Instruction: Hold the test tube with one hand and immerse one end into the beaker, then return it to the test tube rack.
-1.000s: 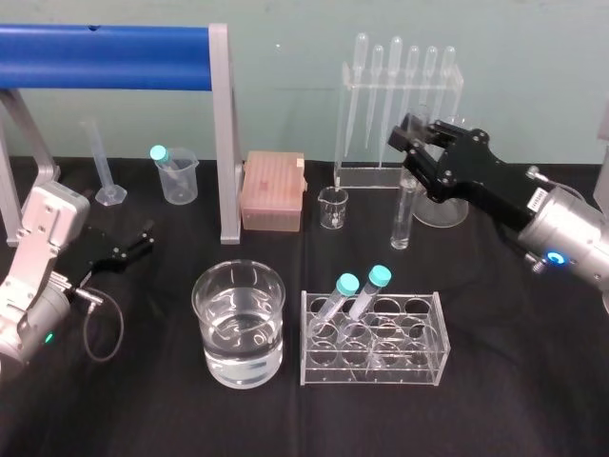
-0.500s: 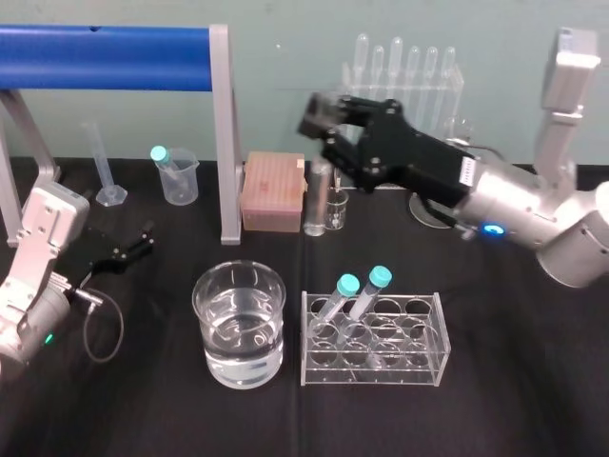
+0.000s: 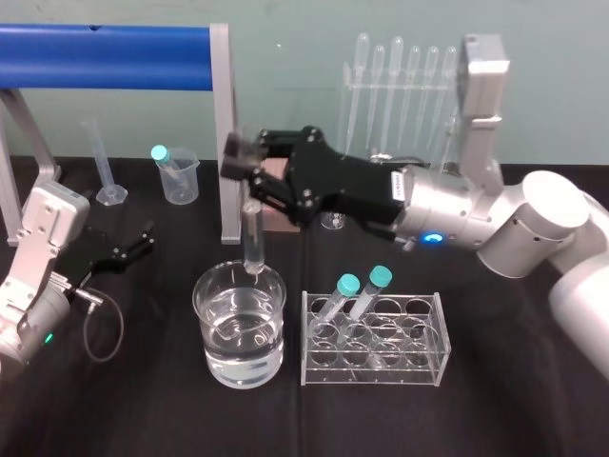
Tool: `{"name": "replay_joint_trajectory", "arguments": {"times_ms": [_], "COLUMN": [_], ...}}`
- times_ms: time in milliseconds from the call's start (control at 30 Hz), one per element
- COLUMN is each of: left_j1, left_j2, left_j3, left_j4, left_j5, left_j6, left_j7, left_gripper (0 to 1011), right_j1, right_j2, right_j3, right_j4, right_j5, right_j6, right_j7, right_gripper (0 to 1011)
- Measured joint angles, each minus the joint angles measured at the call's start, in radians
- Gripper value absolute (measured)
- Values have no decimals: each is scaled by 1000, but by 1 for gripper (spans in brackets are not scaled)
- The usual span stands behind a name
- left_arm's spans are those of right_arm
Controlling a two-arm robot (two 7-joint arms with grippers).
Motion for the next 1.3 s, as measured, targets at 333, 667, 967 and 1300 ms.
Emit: {"name": "replay_joint_trajectory", "arguments": {"times_ms": [333,667,967,1300], "left_j1": [0,0,0,0], "left_j2": [0,0,0,0], "left_j3": [0,0,0,0], "left_j4": [0,0,0,0], "left_j5": [0,0,0,0], "left_j6": [0,0,0,0], "left_j7": [0,0,0,0], "left_gripper": [1000,1000,1000,1000], "right_j1": [36,48,51,52], "right_j2": [-41,-56,-66,-74], "right_j3": [-63,-92,-107,-115], "right_j4": [88,148,184,210], "right_j5": [-1,-27,-51,-64], "right_j6": [4,8,18,28], "right_j7": [24,12,-1,0], "right_gripper": [225,225,225,226]}}
